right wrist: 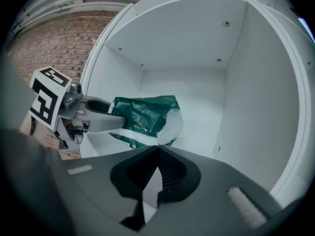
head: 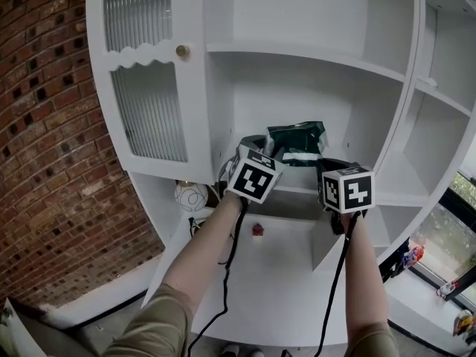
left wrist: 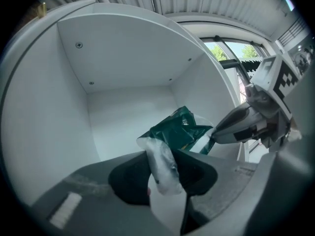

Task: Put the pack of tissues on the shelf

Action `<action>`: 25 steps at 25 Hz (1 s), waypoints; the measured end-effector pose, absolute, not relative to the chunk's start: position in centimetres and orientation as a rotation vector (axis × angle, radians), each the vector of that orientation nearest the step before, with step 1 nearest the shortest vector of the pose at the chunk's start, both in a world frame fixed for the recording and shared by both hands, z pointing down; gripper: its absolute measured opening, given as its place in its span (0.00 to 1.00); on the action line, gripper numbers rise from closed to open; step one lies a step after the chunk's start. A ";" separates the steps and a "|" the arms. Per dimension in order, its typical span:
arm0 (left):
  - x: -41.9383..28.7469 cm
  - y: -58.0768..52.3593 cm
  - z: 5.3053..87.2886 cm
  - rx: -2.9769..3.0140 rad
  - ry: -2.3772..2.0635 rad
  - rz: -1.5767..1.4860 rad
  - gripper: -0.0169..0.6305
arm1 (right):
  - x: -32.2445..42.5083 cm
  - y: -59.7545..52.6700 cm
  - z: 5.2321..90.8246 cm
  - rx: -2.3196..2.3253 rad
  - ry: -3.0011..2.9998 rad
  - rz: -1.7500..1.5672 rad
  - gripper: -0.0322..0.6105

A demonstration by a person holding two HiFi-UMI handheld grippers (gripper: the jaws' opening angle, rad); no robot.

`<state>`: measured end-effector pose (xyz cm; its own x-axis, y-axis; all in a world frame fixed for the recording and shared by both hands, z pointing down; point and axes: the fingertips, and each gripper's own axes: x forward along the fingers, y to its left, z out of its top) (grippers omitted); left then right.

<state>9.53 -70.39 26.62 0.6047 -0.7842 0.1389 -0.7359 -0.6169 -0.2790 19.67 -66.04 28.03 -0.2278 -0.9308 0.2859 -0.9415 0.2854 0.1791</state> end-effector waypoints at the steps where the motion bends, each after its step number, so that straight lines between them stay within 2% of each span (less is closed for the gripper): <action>1: 9.6 -70.5 26.9 -2.642 1.264 -0.375 0.25 | 19.7 -66.1 28.2 1.697 -2.221 0.053 0.05; 12: 9.9 -70.9 28.5 -2.617 1.264 -0.454 0.28 | 20.0 -66.4 29.8 1.654 -2.158 0.088 0.06; 19: 9.5 -71.5 28.9 -2.539 1.288 -0.523 0.38 | 19.9 -66.5 30.2 1.624 -2.115 0.099 0.06; 23: 9.1 -71.8 29.3 -2.530 1.288 -0.541 0.49 | 19.9 -66.4 30.3 1.620 -2.112 0.092 0.06; 25: 9.1 -71.8 29.5 -2.536 1.286 -0.537 0.49 | 20.0 -66.4 30.3 1.633 -2.105 0.072 0.06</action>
